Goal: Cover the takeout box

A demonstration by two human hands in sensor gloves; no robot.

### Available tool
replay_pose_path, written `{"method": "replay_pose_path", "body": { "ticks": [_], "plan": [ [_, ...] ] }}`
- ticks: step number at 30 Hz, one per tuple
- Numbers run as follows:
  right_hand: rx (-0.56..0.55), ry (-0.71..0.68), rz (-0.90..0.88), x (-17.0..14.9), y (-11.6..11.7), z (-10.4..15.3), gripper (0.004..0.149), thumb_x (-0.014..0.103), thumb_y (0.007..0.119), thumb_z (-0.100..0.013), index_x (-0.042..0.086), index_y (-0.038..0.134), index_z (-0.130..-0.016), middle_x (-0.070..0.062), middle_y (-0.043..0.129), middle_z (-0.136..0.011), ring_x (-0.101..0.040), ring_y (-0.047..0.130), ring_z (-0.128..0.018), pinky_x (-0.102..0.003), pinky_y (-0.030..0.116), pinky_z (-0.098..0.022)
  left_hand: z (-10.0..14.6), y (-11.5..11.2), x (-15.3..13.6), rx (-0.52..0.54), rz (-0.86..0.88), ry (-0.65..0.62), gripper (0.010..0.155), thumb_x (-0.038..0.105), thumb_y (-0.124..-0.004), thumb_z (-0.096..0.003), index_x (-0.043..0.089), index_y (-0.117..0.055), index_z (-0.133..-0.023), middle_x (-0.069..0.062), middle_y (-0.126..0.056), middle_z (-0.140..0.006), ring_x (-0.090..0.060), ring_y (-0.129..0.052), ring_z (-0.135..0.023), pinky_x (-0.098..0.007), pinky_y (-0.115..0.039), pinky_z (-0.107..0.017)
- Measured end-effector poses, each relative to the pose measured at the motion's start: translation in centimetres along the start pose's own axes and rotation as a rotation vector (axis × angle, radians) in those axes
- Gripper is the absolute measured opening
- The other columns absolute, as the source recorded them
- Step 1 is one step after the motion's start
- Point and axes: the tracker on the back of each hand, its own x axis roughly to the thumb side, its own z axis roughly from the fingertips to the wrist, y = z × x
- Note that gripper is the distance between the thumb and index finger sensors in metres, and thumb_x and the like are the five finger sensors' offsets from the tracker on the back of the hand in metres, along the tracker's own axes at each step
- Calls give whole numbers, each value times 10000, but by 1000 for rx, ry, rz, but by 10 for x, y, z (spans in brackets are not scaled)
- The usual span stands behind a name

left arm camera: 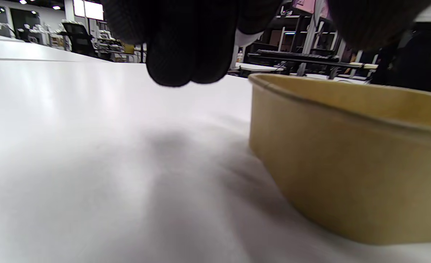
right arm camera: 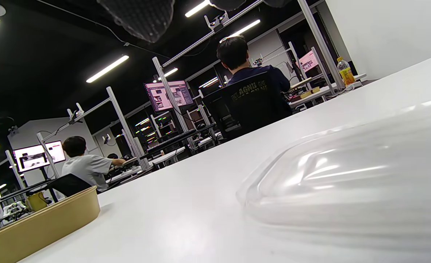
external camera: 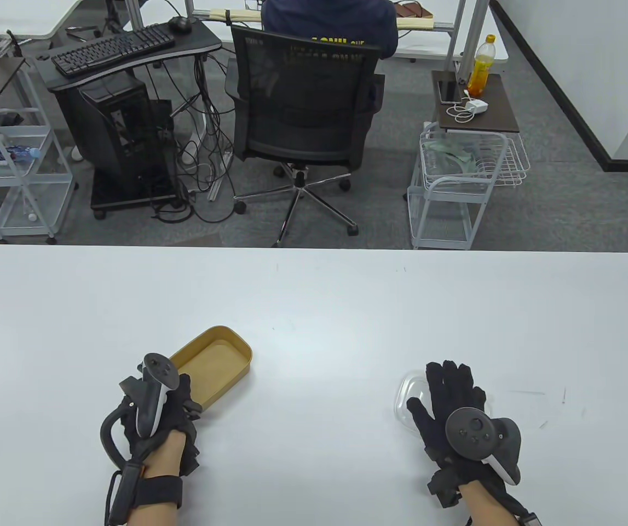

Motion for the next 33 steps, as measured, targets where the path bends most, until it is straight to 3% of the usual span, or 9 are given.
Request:
{"method": "replay_pose_path", "body": {
  "ticks": [6, 11, 17, 24, 33],
  "plan": [
    [-1, 7, -5, -1, -1, 0, 714, 427, 669, -622, -11, 440, -1137, -392, 373, -1142, -614, 311, -1006, -801, 359, -600, -12, -13, 1, -100, 37, 86, 767, 678, -772, -367, 233, -675, -984, 120, -1076, -615, -97, -1066, -473, -323, -817, -516],
    [1, 14, -9, -1, -1, 0, 715, 426, 669, -623, -12, 437, -1138, -392, 371, -1142, -615, 307, -1006, -802, 357, -600, -17, -21, 0, -129, 124, 115, 620, 585, -815, -381, 200, -795, -867, 163, -1092, -397, -62, -1070, -291, -300, -854, -435],
    [0, 21, -17, -2, -2, -1, 715, 425, 670, -623, -12, 435, -1138, -391, 366, -1143, -616, 304, -1006, -803, 354, -601, -4, -11, 10, -58, 104, 31, 542, 575, -833, -374, 240, -834, -800, 144, -1075, -331, -57, -1054, -251, -291, -852, -427],
    [7, 12, -9, -1, 0, -1, 716, 426, 671, -622, -12, 436, -1138, -391, 368, -1143, -614, 306, -1008, -804, 358, -600, 28, -3, 33, -10, 108, -153, 519, 568, -842, -371, 246, -852, -778, 130, -1069, -308, -72, -1047, -242, -299, -847, -427],
    [10, 20, -7, -2, 0, -1, 715, 424, 671, -622, -11, 437, -1138, -390, 367, -1144, -615, 305, -1008, -804, 355, -601, 69, -9, 66, -13, 101, -329, 506, 565, -843, -372, 246, -864, -763, 128, -1067, -293, -73, -1045, -233, -299, -848, -427]
  ]
}}
